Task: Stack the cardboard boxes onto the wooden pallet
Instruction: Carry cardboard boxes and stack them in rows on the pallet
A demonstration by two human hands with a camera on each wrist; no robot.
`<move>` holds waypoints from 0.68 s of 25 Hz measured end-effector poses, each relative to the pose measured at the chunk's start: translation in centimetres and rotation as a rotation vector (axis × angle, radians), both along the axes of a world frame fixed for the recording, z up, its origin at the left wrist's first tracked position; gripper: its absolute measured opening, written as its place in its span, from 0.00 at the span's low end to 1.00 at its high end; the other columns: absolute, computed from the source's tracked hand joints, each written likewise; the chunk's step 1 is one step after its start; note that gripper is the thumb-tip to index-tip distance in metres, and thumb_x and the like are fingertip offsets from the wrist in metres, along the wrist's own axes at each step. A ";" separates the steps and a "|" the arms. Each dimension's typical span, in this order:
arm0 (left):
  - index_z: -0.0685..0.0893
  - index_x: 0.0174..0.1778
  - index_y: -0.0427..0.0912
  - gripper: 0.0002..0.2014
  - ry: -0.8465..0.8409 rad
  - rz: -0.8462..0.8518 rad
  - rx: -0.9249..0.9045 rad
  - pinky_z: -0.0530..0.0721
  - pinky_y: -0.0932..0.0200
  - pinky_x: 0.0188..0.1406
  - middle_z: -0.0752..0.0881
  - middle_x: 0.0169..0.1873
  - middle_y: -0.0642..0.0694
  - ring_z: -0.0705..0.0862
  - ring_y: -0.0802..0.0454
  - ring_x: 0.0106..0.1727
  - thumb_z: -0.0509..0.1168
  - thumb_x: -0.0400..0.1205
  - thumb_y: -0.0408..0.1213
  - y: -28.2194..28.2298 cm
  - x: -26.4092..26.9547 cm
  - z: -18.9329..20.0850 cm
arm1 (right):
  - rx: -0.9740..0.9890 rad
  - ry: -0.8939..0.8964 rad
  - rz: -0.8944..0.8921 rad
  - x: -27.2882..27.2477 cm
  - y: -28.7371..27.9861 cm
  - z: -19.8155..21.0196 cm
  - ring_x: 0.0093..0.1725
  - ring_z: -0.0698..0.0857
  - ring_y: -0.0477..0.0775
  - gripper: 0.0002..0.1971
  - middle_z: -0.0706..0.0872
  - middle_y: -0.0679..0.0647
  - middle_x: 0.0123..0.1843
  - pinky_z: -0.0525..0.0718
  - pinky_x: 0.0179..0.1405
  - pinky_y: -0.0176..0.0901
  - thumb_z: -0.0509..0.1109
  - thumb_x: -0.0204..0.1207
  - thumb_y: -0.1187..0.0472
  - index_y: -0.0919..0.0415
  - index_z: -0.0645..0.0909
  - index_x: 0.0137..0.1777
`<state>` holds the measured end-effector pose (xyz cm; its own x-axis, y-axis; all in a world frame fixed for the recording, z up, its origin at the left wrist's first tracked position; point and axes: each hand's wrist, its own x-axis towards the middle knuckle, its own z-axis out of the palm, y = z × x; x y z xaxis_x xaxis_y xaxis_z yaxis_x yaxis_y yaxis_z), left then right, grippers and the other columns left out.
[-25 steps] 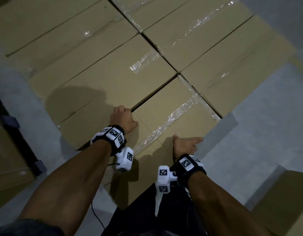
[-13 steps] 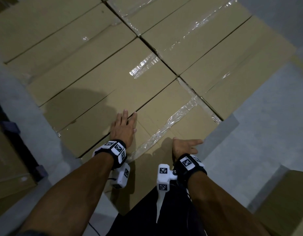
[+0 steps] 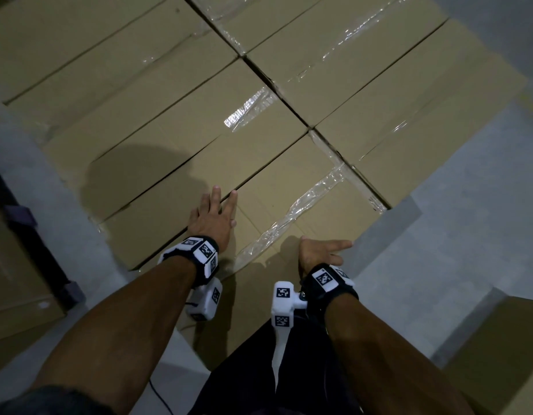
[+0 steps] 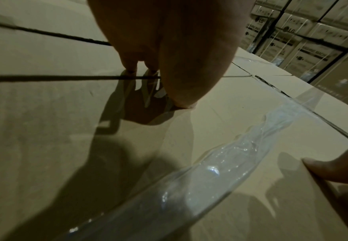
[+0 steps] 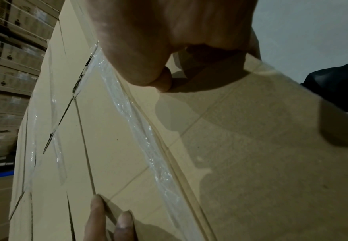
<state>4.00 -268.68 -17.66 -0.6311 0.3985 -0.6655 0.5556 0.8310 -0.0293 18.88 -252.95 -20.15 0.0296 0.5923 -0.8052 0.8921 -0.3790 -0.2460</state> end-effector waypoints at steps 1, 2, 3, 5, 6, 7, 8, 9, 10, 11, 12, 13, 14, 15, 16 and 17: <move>0.30 0.85 0.55 0.34 0.004 0.014 0.014 0.56 0.36 0.84 0.32 0.86 0.41 0.39 0.36 0.87 0.49 0.92 0.46 0.0 0.0 -0.1 | -0.012 -0.038 -0.041 -0.5 0.2 0.8 0.69 0.65 0.74 0.54 0.44 0.68 0.85 0.65 0.78 0.59 0.66 0.84 0.50 0.59 0.20 0.83; 0.31 0.85 0.56 0.34 -0.002 0.019 0.010 0.57 0.35 0.83 0.32 0.86 0.42 0.39 0.37 0.87 0.49 0.91 0.46 -0.1 -0.1 -0.1 | -0.013 -0.065 -0.044 -0.6 0.4 1.2 0.63 0.69 0.68 0.55 0.48 0.65 0.84 0.72 0.72 0.56 0.67 0.84 0.50 0.59 0.19 0.82; 0.33 0.86 0.57 0.34 -0.003 0.035 0.016 0.60 0.35 0.82 0.34 0.86 0.43 0.41 0.37 0.87 0.50 0.91 0.47 0.0 -0.4 0.0 | -0.012 -0.061 -0.062 -0.9 0.5 1.7 0.64 0.71 0.65 0.55 0.51 0.64 0.83 0.74 0.69 0.55 0.67 0.84 0.50 0.59 0.19 0.83; 0.41 0.87 0.57 0.34 0.053 0.051 0.054 0.67 0.35 0.76 0.41 0.87 0.44 0.49 0.38 0.86 0.54 0.90 0.48 0.0 -0.1 0.1 | 0.012 -0.039 -0.048 -0.3 0.5 2.5 0.75 0.69 0.68 0.50 0.54 0.66 0.84 0.69 0.74 0.56 0.64 0.86 0.51 0.59 0.22 0.84; 0.46 0.87 0.56 0.33 0.079 0.068 0.080 0.70 0.36 0.73 0.46 0.86 0.44 0.54 0.38 0.84 0.55 0.89 0.48 0.1 0.3 0.3 | 0.008 -0.016 -0.034 0.2 0.5 2.9 0.80 0.65 0.69 0.45 0.52 0.67 0.86 0.64 0.78 0.57 0.60 0.88 0.53 0.59 0.25 0.85; 0.50 0.86 0.54 0.32 0.090 0.089 0.095 0.72 0.37 0.71 0.51 0.85 0.43 0.58 0.38 0.82 0.57 0.88 0.47 0.0 0.8 0.6 | 0.000 0.024 -0.002 0.8 0.7 3.2 0.84 0.60 0.70 0.41 0.49 0.68 0.87 0.58 0.82 0.59 0.58 0.89 0.56 0.60 0.28 0.86; 0.55 0.85 0.52 0.31 0.095 0.104 0.103 0.73 0.39 0.69 0.55 0.83 0.43 0.61 0.38 0.80 0.58 0.86 0.46 0.0 1.6 1.0 | -0.010 0.071 0.047 1.6 0.8 3.3 0.85 0.56 0.71 0.39 0.48 0.69 0.88 0.54 0.83 0.61 0.57 0.89 0.59 0.62 0.32 0.87; 0.58 0.83 0.50 0.30 0.102 0.115 0.117 0.73 0.39 0.68 0.59 0.82 0.42 0.63 0.38 0.78 0.59 0.85 0.45 0.0 2.3 1.4 | -0.017 0.103 0.101 2.3 1.2 3.5 0.85 0.55 0.72 0.38 0.49 0.70 0.88 0.54 0.84 0.62 0.59 0.88 0.61 0.64 0.37 0.88; 0.61 0.81 0.47 0.28 0.110 0.115 0.135 0.75 0.40 0.67 0.63 0.80 0.41 0.65 0.38 0.77 0.59 0.85 0.44 -0.1 3.0 1.8 | -0.013 0.105 0.148 2.7 1.6 3.8 0.84 0.59 0.73 0.37 0.54 0.71 0.86 0.59 0.83 0.62 0.61 0.86 0.62 0.67 0.43 0.87; 0.65 0.79 0.44 0.26 0.119 0.115 0.158 0.76 0.41 0.66 0.67 0.78 0.39 0.67 0.37 0.75 0.58 0.85 0.44 -0.2 3.7 2.4 | 0.001 0.098 0.171 3.3 1.9 4.5 0.80 0.66 0.73 0.35 0.60 0.71 0.84 0.67 0.80 0.61 0.63 0.84 0.63 0.68 0.51 0.86; 0.68 0.77 0.42 0.24 0.142 0.115 0.216 0.77 0.42 0.64 0.71 0.75 0.37 0.70 0.37 0.73 0.58 0.85 0.43 -0.2 4.4 2.9 | 0.023 0.095 0.191 3.7 2.3 5.4 0.76 0.71 0.73 0.33 0.65 0.70 0.82 0.74 0.75 0.59 0.65 0.82 0.63 0.67 0.57 0.84; 0.70 0.76 0.40 0.23 0.156 0.114 0.253 0.77 0.43 0.63 0.74 0.73 0.36 0.72 0.37 0.71 0.57 0.86 0.43 0.1 5.2 3.8 | 0.056 0.113 0.225 4.1 2.7 6.3 0.73 0.75 0.72 0.33 0.67 0.69 0.80 0.78 0.72 0.59 0.65 0.80 0.63 0.65 0.60 0.84; 0.71 0.75 0.39 0.23 0.166 0.111 0.290 0.77 0.43 0.63 0.76 0.71 0.35 0.73 0.37 0.70 0.57 0.86 0.43 0.5 5.9 4.9 | 0.092 0.143 0.252 4.6 3.1 7.4 0.73 0.75 0.72 0.32 0.67 0.68 0.80 0.78 0.71 0.59 0.64 0.80 0.62 0.64 0.61 0.84; 0.72 0.75 0.38 0.23 0.158 0.108 0.299 0.76 0.44 0.63 0.76 0.71 0.35 0.73 0.37 0.70 0.57 0.86 0.44 1.0 6.6 5.9 | 0.129 0.170 0.282 4.9 3.5 8.3 0.73 0.75 0.71 0.32 0.65 0.67 0.81 0.77 0.72 0.59 0.63 0.81 0.60 0.62 0.62 0.84; 0.72 0.75 0.39 0.23 0.165 0.095 0.328 0.76 0.44 0.63 0.76 0.71 0.35 0.73 0.37 0.70 0.57 0.86 0.44 1.6 7.1 7.0 | 0.174 0.192 0.310 5.4 4.0 9.4 0.74 0.74 0.71 0.30 0.64 0.67 0.82 0.76 0.74 0.58 0.63 0.81 0.59 0.61 0.63 0.84; 0.72 0.75 0.39 0.22 0.171 0.078 0.358 0.76 0.45 0.64 0.76 0.71 0.36 0.74 0.38 0.70 0.57 0.86 0.44 2.2 7.7 7.9 | 0.214 0.204 0.341 5.9 4.7 10.1 0.75 0.73 0.71 0.30 0.64 0.67 0.82 0.74 0.75 0.57 0.63 0.82 0.59 0.61 0.65 0.83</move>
